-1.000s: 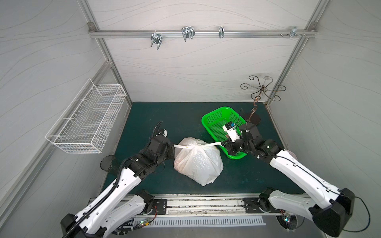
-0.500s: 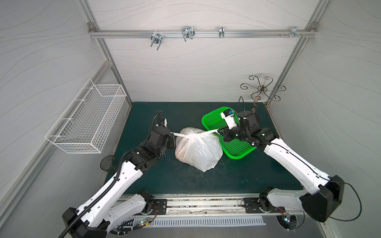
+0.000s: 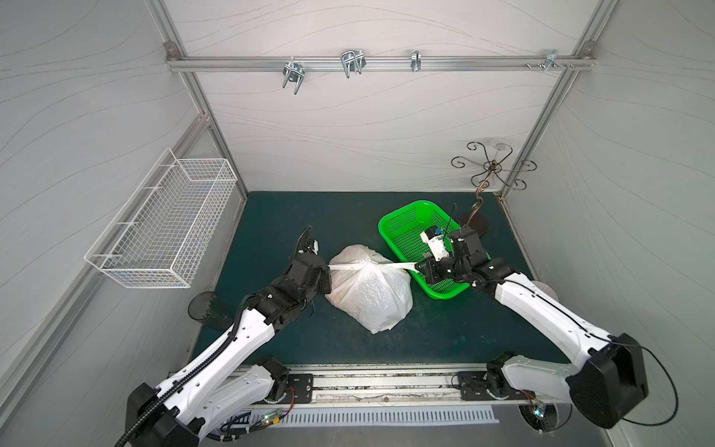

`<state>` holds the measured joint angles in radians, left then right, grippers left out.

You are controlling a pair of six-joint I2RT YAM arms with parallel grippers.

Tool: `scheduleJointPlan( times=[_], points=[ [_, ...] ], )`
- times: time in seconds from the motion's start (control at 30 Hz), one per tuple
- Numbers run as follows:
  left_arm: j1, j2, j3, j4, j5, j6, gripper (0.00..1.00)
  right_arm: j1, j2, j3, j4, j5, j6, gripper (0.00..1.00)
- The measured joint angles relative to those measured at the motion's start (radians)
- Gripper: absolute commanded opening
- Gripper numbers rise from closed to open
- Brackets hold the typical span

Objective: Place the pineapple into a plastic bag & tie a knot
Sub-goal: Tie the plastic bag at the center of the board, then reset both arms

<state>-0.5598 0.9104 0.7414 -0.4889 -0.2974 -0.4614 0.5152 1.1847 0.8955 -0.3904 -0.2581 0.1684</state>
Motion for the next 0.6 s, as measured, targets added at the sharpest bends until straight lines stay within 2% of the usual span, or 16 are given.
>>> scheduleJointPlan(
  times=[0.13,0.17,0.2,0.27,0.3,0.33,0.37,0.4,0.5,0.6],
  points=[
    [0.0,-0.014,-0.028,0.002,0.012,-0.017,0.0,-0.005,-0.006,-0.007,-0.001,-0.022,0.0,0.0],
    [0.0,-0.015,-0.028,0.005,0.015,-0.015,0.09,-0.008,-0.006,-0.005,-0.002,-0.032,0.001,0.14],
    [0.0,-0.018,-0.027,0.009,0.01,-0.011,0.19,-0.011,-0.006,0.0,-0.008,-0.034,0.008,0.33],
    [0.016,-0.032,-0.026,-0.01,-0.054,0.003,0.4,-0.043,-0.006,0.029,-0.042,-0.008,0.027,0.57],
    [0.022,-0.041,-0.024,-0.014,-0.076,0.019,0.5,-0.059,-0.006,0.053,-0.056,-0.002,0.037,0.63],
    [0.027,-0.05,-0.016,-0.016,-0.104,0.032,0.67,-0.075,-0.006,0.084,-0.069,0.008,0.043,0.7],
    [0.028,-0.058,-0.006,-0.016,-0.119,0.053,0.9,-0.082,-0.009,0.116,-0.075,0.013,0.05,0.76],
    [0.028,-0.063,0.009,-0.015,-0.132,0.064,0.99,-0.085,-0.014,0.143,-0.077,0.016,0.057,0.8],
    [0.028,-0.076,0.077,-0.011,-0.185,0.134,0.99,-0.095,-0.064,0.191,-0.079,0.035,0.049,0.85],
    [0.046,-0.106,0.117,0.027,-0.227,0.211,0.99,-0.149,-0.171,0.149,-0.072,0.084,0.047,0.88]
  ],
)
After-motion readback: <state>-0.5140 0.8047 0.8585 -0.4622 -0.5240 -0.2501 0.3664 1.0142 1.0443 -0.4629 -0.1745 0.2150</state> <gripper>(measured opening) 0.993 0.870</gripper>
